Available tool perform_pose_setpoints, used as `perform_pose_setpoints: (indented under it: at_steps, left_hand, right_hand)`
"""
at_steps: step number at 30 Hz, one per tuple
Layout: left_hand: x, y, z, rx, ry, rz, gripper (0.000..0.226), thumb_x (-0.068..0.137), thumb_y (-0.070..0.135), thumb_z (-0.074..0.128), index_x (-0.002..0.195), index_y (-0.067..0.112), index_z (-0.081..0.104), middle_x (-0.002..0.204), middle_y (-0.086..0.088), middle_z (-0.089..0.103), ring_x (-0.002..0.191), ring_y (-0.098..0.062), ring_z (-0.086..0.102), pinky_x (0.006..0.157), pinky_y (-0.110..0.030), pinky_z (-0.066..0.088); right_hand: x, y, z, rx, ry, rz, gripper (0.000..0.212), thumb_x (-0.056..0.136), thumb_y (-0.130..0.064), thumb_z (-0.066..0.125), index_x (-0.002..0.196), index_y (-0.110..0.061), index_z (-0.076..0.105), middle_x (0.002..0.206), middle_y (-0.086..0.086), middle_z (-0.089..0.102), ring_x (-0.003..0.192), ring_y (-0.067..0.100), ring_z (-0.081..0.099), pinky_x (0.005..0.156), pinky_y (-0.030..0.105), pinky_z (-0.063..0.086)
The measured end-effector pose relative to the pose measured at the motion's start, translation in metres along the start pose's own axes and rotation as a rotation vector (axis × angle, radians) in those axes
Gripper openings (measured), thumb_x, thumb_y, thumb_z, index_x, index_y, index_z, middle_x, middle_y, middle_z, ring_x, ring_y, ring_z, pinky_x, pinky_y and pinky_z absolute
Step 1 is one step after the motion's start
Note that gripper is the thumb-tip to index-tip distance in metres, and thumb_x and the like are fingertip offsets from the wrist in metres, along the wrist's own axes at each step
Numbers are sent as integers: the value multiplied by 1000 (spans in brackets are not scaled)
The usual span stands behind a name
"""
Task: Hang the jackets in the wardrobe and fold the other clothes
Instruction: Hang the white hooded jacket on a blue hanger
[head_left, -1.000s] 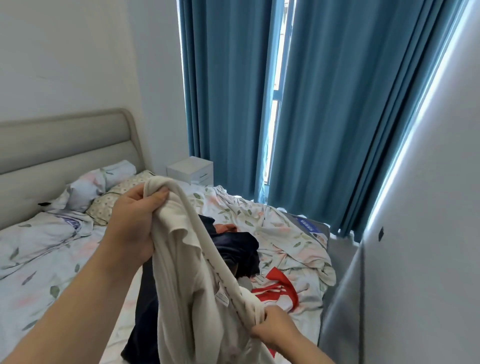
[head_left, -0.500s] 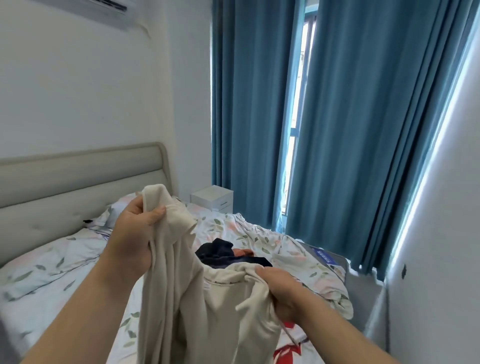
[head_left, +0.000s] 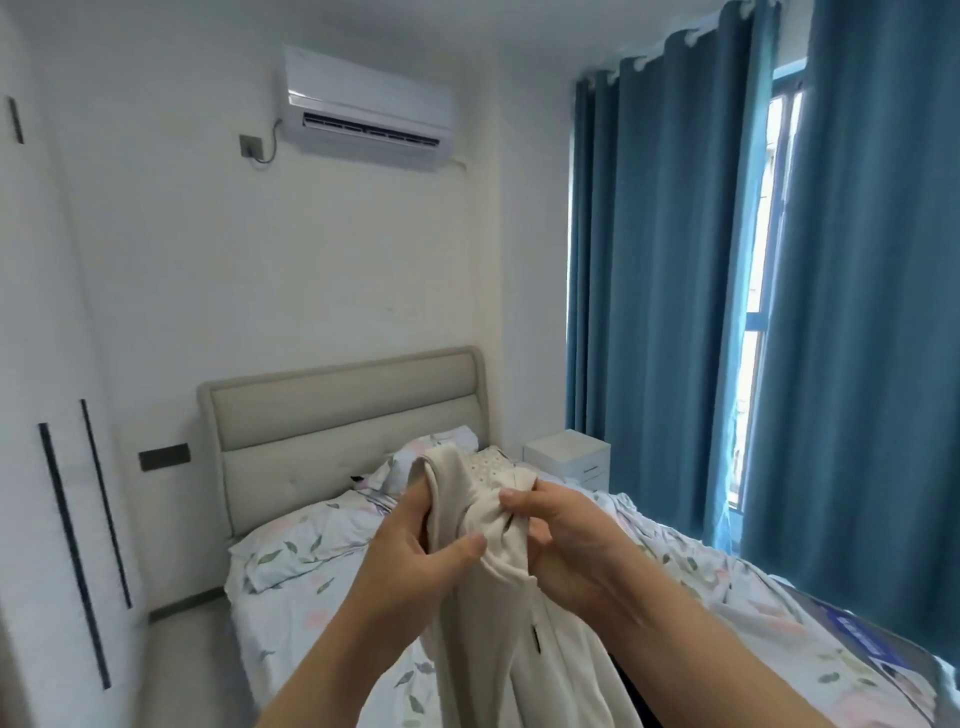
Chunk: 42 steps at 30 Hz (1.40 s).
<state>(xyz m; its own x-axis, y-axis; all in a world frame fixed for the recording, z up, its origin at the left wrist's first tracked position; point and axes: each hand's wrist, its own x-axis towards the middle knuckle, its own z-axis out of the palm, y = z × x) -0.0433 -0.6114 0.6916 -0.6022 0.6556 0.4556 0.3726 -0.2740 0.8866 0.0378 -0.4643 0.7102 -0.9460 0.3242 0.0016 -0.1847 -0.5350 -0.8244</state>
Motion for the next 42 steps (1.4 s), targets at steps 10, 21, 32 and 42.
perform_pose_setpoints:
  at_steps: [10, 21, 32, 42]
  left_hand:
    - [-14, -12, -134, 264, 201, 157, 81, 68, 20, 73, 125, 70, 43, 132, 18, 59, 124, -1, 55, 101, -23, 48]
    - [-34, -28, -276, 128, 374, 139, 61, 80, -1, 75, 96, 58, 71, 96, 19, 75, 90, 6, 69, 72, -4, 47]
    - [-19, -63, -389, 119, 651, -25, 20, 83, 15, 76, 90, 34, 75, 85, -3, 77, 80, -22, 74, 74, -42, 59]
    - [56, -143, -461, 61, 795, -179, 21, 73, 26, 76, 87, 11, 77, 85, -11, 77, 80, -27, 74, 68, -36, 60]
  right_hand:
    - [70, 50, 140, 99, -60, -73, 30, 93, 9, 47, 122, 4, 51, 109, 24, 49, 105, 34, 52, 109, 44, 40]
    - [139, 137, 203, -451, -57, -3, 19, 98, -9, 52, 90, -2, 67, 72, 10, 60, 58, 18, 54, 51, 26, 45]
    - [222, 221, 258, -642, -302, -102, 16, 93, -8, 59, 94, -11, 74, 77, 4, 58, 69, 18, 54, 63, 28, 49]
    - [370, 268, 255, -816, -349, -270, 21, 89, -20, 71, 98, -38, 73, 97, -12, 73, 86, 4, 68, 77, 23, 53]
